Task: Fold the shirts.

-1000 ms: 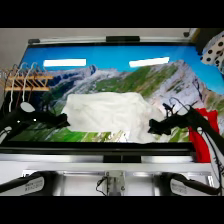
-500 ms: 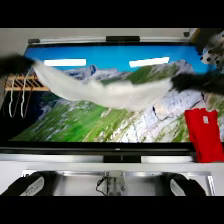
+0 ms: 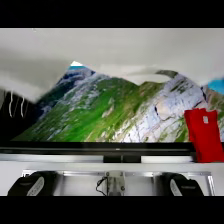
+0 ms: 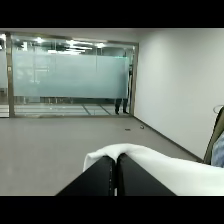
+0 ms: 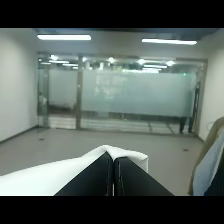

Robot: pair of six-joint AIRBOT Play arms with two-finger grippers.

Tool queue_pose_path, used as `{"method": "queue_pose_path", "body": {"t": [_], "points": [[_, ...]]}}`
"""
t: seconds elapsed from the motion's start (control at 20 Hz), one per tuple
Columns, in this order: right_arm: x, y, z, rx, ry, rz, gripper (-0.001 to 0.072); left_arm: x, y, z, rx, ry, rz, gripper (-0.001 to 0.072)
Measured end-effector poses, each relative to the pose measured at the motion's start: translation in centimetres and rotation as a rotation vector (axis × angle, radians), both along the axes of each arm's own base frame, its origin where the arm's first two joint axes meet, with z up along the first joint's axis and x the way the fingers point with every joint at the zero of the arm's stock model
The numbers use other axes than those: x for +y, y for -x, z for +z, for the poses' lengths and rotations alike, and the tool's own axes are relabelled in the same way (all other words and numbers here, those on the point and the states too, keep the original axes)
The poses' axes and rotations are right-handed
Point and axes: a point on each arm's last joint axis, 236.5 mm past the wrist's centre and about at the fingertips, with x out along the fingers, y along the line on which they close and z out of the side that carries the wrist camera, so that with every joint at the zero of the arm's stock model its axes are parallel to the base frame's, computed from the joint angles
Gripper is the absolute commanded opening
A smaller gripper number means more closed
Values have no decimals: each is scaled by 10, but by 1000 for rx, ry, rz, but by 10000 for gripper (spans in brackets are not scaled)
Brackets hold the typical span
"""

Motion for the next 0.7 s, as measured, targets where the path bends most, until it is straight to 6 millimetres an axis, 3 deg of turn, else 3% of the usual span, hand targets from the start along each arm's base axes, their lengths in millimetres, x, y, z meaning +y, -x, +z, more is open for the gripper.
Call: {"method": "queue_pose_path", "body": {"t": [0.15,0.3,0.35,0.45,0.55,0.7], "points": [[-11,7,4,-12,4,-55,64,1,7,-8,33,-4,8,31],[-28,-23,-18,99,27,-133,65,6,-17,-44,170,-24,33,31],[-35,-41,-33,173,39,-161,65,10,-29,-61,232,-32,47,31],[-46,-83,-78,364,76,-200,65,18,-59,-108,381,-46,73,31],[-55,-132,-141,605,118,-221,65,26,-92,-163,538,-52,92,31],[-62,-200,-242,906,151,-210,65,36,-143,-261,775,-48,106,31]]}}
